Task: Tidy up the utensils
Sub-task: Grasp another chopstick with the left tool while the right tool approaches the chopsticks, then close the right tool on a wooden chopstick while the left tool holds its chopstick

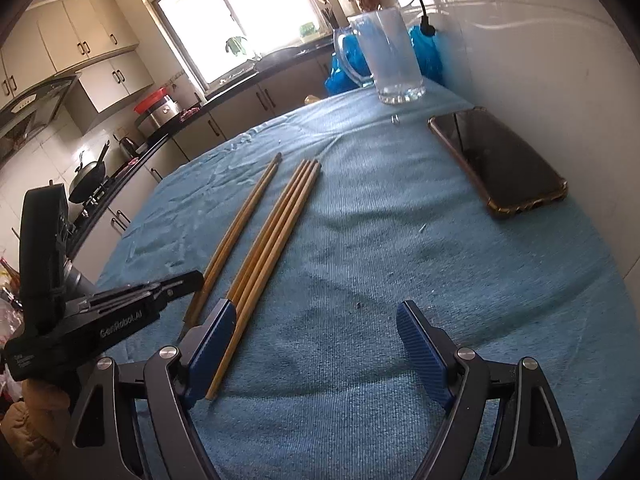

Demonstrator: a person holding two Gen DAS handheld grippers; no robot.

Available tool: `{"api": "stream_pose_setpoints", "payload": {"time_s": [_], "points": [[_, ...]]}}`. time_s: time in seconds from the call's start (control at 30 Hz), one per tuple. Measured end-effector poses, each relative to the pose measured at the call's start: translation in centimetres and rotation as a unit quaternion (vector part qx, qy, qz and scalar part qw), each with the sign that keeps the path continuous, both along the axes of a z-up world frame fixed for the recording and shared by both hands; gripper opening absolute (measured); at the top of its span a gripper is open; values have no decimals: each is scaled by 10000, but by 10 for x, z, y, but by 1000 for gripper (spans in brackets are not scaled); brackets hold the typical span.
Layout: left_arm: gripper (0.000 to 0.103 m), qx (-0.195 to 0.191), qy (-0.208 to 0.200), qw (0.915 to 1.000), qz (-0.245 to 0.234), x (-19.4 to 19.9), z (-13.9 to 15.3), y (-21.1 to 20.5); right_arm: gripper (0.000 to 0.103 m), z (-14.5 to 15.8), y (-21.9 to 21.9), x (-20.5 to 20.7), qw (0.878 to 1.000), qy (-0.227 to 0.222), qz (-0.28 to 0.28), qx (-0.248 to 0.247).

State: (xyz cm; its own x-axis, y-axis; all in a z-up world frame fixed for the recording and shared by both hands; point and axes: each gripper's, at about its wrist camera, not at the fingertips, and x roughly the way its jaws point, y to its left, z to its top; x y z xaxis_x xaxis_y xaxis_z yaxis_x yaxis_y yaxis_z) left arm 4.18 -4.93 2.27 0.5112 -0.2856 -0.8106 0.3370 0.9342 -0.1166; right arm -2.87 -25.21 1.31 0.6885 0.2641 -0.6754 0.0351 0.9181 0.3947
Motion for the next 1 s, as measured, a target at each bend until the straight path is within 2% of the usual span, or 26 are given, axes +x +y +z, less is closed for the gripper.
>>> {"api": "stream_pose_setpoints", "payload": {"time_s": [0.1, 0.17, 0.3, 0.43, 0.53, 0.6, 0.67, 0.83, 1.0], "points": [[0, -57, 67, 9999, 93, -1, 3, 3, 86, -2, 0, 1, 10000, 71, -19, 22], [0, -296, 140, 9995, 26, 2, 4, 3, 86, -3, 0, 2, 10000, 81, -24, 16], [0, -629, -42, 9980, -109, -2, 14, 6, 86, -3, 2, 2, 10000, 82, -28, -31], [0, -388, -3, 9990, -242, 7, 7, -6, 86, -3, 6, 5, 9999, 87, -12, -80], [0, -386, 107, 9991, -142, 17, -1, -5, 86, -4, 5, 5, 9999, 82, -10, -68], [0, -158, 151, 9998, -30, 24, -6, -6, 86, -4, 5, 5, 9999, 83, -10, -72], [0, -236, 99, 9997, -34, 25, -7, -2, 86, -4, 5, 5, 9999, 86, -7, -76], [0, -97, 211, 9994, 247, 22, -8, 3, 87, -5, 6, 7, 9999, 99, 3, -107], [0, -250, 463, 9974, 496, -8, -6, 36, 87, -4, 5, 7, 9999, 97, 8, -74]]}}
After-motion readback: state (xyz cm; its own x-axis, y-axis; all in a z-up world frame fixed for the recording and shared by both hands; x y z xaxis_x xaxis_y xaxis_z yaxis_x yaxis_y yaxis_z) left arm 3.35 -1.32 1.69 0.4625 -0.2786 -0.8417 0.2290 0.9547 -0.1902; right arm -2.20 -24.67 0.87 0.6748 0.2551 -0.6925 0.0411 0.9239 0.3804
